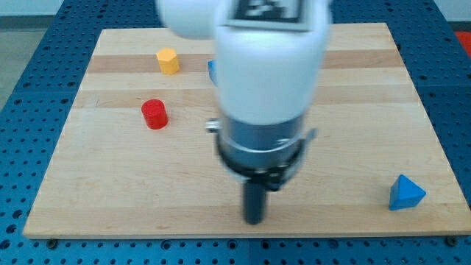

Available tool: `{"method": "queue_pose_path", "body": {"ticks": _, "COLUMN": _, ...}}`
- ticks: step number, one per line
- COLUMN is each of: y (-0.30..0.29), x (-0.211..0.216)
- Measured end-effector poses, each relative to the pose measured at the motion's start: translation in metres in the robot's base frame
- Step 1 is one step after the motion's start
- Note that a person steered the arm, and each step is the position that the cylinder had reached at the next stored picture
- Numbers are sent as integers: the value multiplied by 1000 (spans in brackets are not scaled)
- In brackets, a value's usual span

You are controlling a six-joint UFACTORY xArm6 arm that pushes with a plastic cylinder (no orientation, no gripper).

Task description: Slightly push the red circle towards the left center of the board

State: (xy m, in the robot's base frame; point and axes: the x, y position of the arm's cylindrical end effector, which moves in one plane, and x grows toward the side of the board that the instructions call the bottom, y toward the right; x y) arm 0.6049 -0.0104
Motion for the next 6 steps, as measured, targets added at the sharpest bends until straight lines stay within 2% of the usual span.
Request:
{"method": "queue_pose_path", "body": {"ticks": 1, "y": -55, "x": -26}}
{"method": "queue_pose_path", "body": {"ticks": 4, "y": -110, "x": -132}}
{"method": "queue_pose_path", "body": {"ticks": 5, "y": -116, "x": -157}}
{"method": "queue_pose_path", "body": {"ticks": 6, "y": -116, "x": -157}}
